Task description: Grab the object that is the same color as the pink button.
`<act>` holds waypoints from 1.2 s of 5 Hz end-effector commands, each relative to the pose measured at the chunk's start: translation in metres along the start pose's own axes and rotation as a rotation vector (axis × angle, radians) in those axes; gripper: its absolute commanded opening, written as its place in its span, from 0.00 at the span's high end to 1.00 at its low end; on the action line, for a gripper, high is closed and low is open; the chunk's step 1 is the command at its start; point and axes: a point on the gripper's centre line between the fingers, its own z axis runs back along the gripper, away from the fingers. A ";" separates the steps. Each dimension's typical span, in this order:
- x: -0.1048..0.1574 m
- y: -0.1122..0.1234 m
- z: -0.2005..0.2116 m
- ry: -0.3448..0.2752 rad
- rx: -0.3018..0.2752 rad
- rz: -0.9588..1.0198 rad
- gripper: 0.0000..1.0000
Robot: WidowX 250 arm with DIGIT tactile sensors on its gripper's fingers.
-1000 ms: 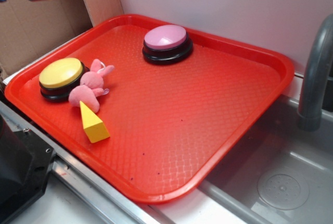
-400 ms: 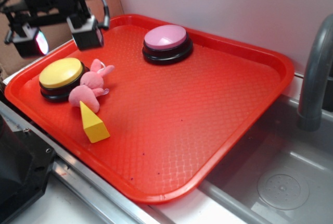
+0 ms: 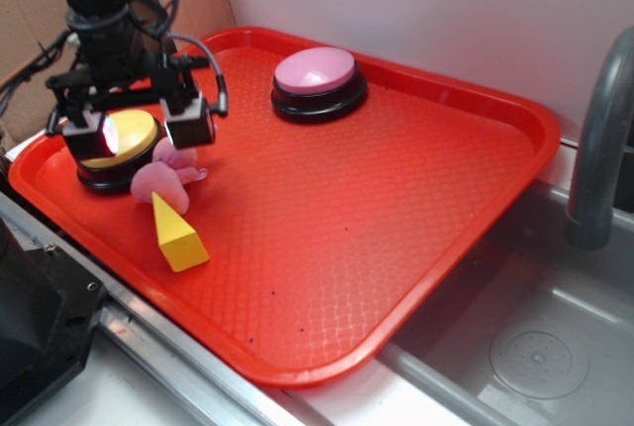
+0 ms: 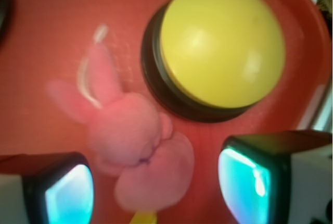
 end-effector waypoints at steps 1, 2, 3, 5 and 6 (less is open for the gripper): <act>-0.009 0.000 -0.019 -0.013 0.010 -0.007 0.00; -0.007 0.001 -0.027 -0.017 0.006 0.020 0.00; -0.003 0.002 -0.036 -0.012 0.008 0.037 0.00; 0.002 -0.003 -0.027 -0.009 -0.042 -0.054 1.00; 0.005 -0.013 -0.004 -0.011 -0.085 -0.114 1.00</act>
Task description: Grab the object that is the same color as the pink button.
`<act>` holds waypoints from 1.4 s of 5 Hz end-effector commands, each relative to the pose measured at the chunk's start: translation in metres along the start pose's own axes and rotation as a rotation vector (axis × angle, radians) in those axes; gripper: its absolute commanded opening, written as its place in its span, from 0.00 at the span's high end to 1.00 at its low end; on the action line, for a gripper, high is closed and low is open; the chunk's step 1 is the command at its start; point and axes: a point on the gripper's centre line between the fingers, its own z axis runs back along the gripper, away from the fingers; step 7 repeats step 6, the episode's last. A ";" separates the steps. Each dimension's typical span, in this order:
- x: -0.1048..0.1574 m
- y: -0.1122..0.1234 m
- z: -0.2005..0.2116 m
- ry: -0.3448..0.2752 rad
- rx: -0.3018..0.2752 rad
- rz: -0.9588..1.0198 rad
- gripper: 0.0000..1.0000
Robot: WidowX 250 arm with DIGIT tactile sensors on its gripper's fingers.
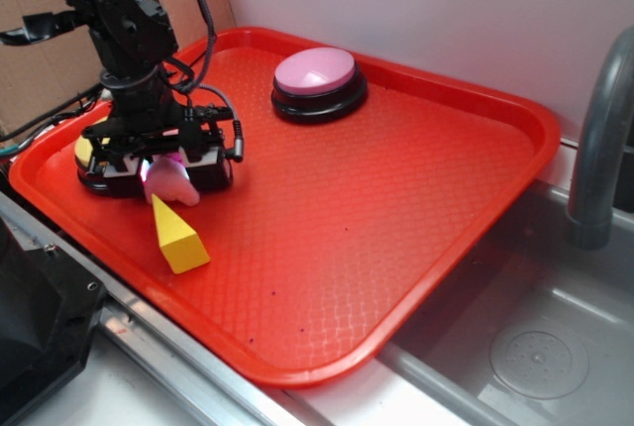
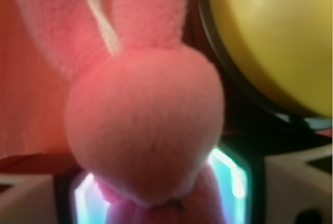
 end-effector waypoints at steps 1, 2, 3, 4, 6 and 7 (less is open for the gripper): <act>0.016 -0.023 0.063 -0.019 -0.081 -0.168 1.00; 0.026 -0.040 0.100 -0.010 -0.087 -0.341 1.00; 0.032 -0.051 0.136 -0.022 -0.064 -0.502 1.00; 0.037 -0.056 0.155 -0.046 -0.036 -0.583 1.00; 0.044 -0.047 0.145 -0.028 -0.032 -0.539 1.00; 0.044 -0.047 0.145 -0.028 -0.032 -0.539 1.00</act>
